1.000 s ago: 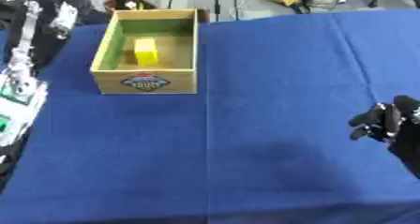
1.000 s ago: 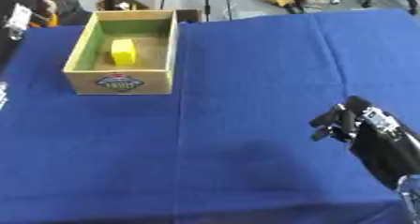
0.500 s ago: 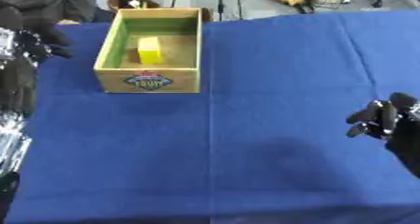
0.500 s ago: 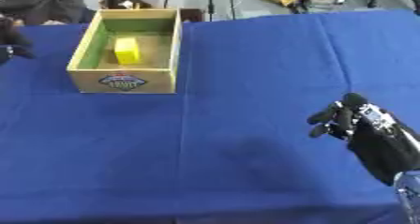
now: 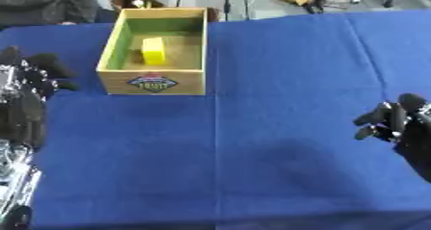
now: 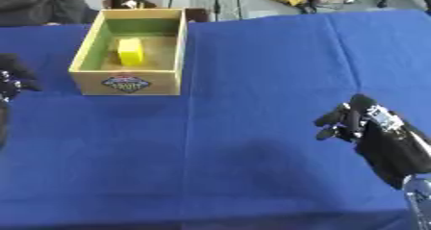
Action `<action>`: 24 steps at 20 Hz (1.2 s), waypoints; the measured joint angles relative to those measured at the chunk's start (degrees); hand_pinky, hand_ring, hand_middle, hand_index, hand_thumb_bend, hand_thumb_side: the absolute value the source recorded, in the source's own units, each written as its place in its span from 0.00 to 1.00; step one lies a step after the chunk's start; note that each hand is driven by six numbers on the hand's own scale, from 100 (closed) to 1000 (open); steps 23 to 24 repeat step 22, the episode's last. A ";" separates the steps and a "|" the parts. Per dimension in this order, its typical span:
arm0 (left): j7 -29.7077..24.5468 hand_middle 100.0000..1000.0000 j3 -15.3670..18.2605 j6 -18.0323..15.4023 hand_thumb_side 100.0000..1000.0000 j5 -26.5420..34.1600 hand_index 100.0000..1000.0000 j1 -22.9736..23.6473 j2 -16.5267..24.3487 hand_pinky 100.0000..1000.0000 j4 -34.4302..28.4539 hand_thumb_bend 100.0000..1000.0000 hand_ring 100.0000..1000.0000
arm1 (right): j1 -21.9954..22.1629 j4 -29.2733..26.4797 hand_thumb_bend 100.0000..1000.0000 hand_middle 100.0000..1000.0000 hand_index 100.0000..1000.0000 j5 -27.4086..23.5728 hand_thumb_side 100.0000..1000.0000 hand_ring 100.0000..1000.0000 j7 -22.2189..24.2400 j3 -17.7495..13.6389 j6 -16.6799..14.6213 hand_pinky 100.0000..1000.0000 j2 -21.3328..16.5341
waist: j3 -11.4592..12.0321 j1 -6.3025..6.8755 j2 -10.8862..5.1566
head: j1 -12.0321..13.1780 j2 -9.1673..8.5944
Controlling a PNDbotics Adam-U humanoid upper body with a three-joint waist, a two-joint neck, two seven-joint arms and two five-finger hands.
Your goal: Pick up objects on the table and place them in the box.
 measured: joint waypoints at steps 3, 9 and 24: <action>-0.19 0.49 0.04 -0.08 0.93 -0.62 0.66 0.34 -0.42 0.48 0.26 0.16 0.52 | 0.00 0.00 0.00 0.42 0.32 0.00 0.55 0.62 0.00 0.00 0.00 0.53 0.11 | 0.06 -0.01 0.00 | -0.05 0.00; -0.39 0.48 0.20 -0.09 0.94 -1.37 0.66 0.46 -1.21 0.48 0.86 0.17 0.52 | -0.01 0.00 0.00 0.42 0.32 0.01 0.55 0.62 0.02 0.00 -0.01 0.53 0.16 | 0.20 -0.02 0.17 | -0.07 0.01; -0.66 0.48 0.37 -0.30 0.94 -1.84 0.66 0.62 -1.50 0.48 1.28 0.17 0.52 | -0.05 0.00 0.00 0.42 0.32 0.08 0.55 0.62 0.03 0.00 -0.03 0.53 0.21 | 0.06 -0.19 0.27 | -0.23 -0.33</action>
